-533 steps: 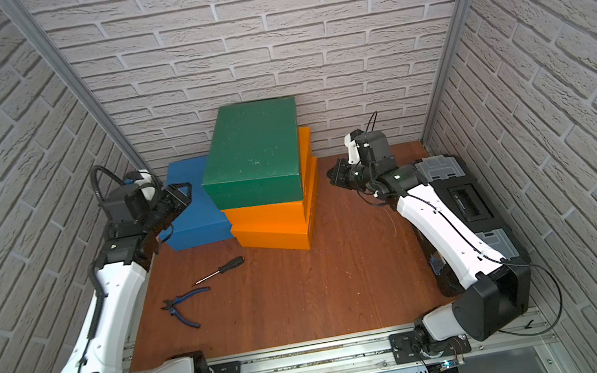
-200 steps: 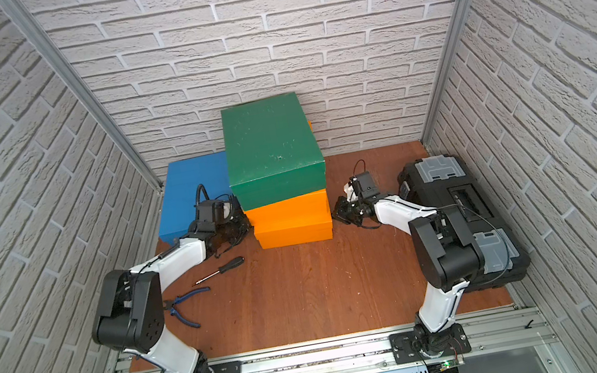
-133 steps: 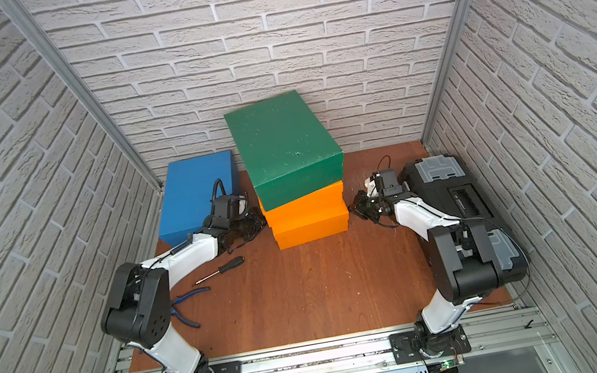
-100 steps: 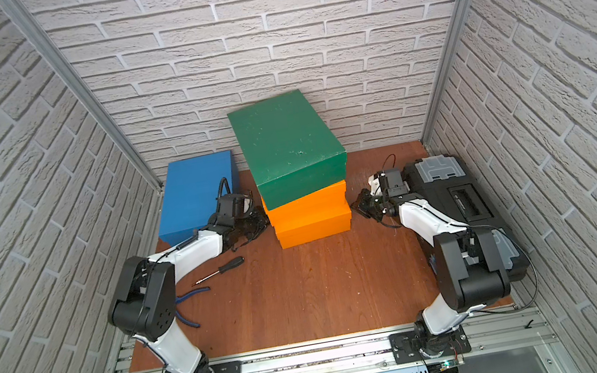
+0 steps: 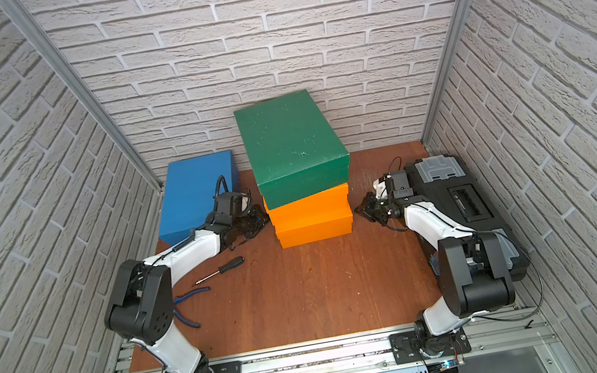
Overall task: Stack the shoeboxes
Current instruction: Move the shoeboxes to the center of the board, then adjust the shoeboxes in the shoebox.
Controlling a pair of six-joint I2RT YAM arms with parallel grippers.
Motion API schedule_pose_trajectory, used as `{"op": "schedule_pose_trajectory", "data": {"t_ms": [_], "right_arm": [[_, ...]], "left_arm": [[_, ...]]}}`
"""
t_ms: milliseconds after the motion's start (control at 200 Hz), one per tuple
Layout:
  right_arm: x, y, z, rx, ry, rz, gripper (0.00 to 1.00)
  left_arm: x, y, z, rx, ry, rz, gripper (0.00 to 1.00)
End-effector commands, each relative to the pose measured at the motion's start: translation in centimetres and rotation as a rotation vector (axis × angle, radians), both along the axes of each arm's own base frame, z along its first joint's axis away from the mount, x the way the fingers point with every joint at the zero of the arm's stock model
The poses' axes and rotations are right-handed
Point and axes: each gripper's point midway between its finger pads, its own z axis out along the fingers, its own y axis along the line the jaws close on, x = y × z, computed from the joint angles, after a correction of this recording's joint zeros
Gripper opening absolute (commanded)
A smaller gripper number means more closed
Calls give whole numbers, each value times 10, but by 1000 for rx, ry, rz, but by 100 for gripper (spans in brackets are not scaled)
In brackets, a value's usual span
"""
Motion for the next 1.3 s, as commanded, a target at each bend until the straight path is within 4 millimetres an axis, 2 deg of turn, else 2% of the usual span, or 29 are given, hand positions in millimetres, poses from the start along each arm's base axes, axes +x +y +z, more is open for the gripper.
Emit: {"op": "schedule_pose_trajectory", "data": {"t_ms": [0, 120, 235, 390, 605, 940, 1295], "right_arm": [[14, -2, 30, -12, -84, 17, 3], [22, 0, 44, -3, -118, 23, 3], [24, 12, 53, -12, -140, 65, 3], [22, 33, 54, -20, -153, 127, 3], [12, 42, 52, -15, -154, 151, 3], [-5, 41, 58, -21, -160, 144, 3], [-13, 37, 60, -55, -144, 148, 3]], "left_arm": [[8, 12, 40, 0, -96, 20, 0], [5, 5, 52, -18, -110, 8, 0], [0, -8, 55, -23, -112, -21, 0], [-1, -21, 52, -27, -100, -47, 0], [-2, -32, 49, -32, -92, -64, 0], [-15, -46, 47, -31, -80, -93, 0], [-28, -39, 44, -26, -76, -82, 0]]}}
